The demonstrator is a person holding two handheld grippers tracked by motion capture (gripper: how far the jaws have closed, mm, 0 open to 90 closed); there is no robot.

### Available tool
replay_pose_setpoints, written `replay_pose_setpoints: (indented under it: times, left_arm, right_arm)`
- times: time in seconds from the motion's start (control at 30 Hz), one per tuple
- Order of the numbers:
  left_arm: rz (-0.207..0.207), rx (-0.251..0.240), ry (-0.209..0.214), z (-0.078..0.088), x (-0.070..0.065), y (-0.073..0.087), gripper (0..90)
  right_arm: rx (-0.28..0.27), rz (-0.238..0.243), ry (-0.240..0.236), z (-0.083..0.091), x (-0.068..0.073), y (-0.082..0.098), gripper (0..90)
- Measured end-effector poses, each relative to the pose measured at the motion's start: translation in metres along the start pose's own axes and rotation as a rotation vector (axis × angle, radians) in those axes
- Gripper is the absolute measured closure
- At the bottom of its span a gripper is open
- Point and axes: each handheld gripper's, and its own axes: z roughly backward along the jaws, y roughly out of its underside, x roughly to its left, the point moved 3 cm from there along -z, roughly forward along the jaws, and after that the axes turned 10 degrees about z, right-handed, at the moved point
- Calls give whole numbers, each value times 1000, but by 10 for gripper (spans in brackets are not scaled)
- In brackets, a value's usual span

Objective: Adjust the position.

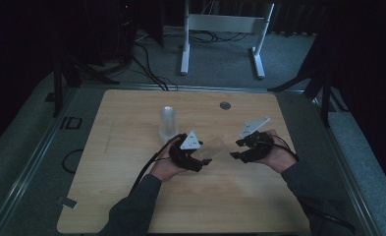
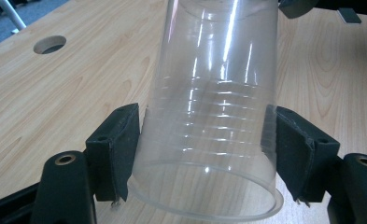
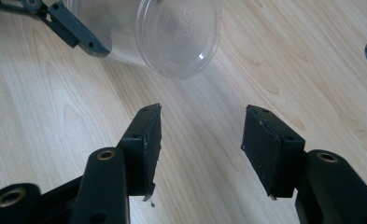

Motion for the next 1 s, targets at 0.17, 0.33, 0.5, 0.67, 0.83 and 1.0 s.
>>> replay_pose_setpoints:
  times: [0.17, 0.33, 0.5, 0.67, 0.83, 1.0]
  left_arm:
    - [-13, 18, 6, 2, 1, -2, 292]
    - [-33, 50, 15, 3, 2, -4, 292]
    - [-49, 66, 9, 4, 3, -6, 292]
    - [-69, 83, 3, 6, 4, -10, 292]
    - [-98, 106, 0, 9, 4, -13, 292]
    - [-110, 126, -4, 8, 5, -12, 292]
  right_arm:
    - [22, 23, 7, 2, -2, -1, 490]
    - [33, 27, 1, 4, -1, -2, 524]
    - [39, 45, 4, 5, 0, -3, 531]
    - [42, 62, 6, 8, 0, -4, 535]
    - [74, 90, 3, 7, 1, -6, 531]
    - [95, 105, -9, 6, 2, -8, 512]
